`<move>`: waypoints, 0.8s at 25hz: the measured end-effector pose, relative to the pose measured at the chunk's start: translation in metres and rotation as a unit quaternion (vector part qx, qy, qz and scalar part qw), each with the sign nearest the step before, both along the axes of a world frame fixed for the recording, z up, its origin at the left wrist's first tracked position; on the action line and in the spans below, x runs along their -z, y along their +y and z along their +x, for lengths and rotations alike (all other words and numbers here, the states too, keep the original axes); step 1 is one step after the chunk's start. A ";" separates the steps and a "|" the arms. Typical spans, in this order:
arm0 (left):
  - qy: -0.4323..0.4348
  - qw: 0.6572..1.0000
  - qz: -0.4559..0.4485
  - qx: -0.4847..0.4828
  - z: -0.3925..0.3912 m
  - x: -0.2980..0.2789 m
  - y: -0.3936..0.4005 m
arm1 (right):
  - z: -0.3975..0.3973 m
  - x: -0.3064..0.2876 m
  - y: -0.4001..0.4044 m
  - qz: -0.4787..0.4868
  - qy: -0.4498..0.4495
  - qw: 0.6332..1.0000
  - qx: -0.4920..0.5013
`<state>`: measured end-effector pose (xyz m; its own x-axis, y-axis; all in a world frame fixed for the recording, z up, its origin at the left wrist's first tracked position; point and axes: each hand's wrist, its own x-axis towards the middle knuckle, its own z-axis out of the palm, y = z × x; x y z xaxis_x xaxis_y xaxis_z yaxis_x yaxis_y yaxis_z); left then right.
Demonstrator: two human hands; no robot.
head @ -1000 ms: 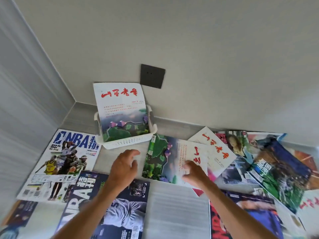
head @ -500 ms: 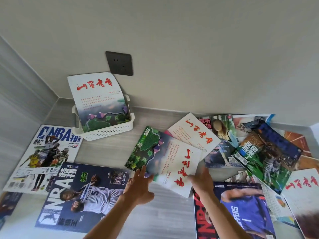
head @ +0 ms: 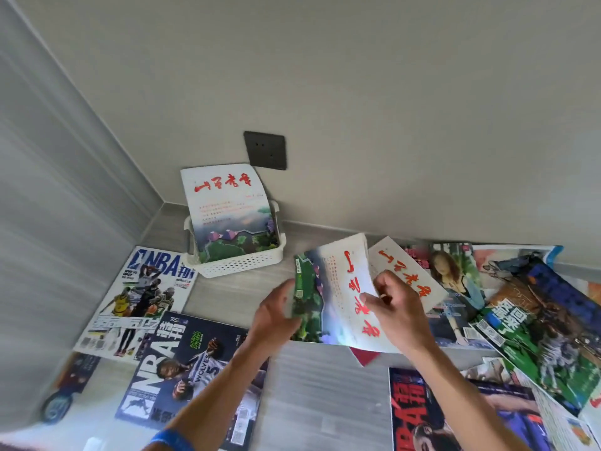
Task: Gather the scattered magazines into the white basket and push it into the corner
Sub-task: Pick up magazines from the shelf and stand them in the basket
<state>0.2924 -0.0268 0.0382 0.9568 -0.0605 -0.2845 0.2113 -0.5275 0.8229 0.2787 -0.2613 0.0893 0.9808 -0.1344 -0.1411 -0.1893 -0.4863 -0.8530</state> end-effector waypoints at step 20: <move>-0.118 0.957 -0.173 -0.201 0.160 -0.092 0.191 | 0.153 -0.006 0.192 0.017 0.042 0.997 -0.056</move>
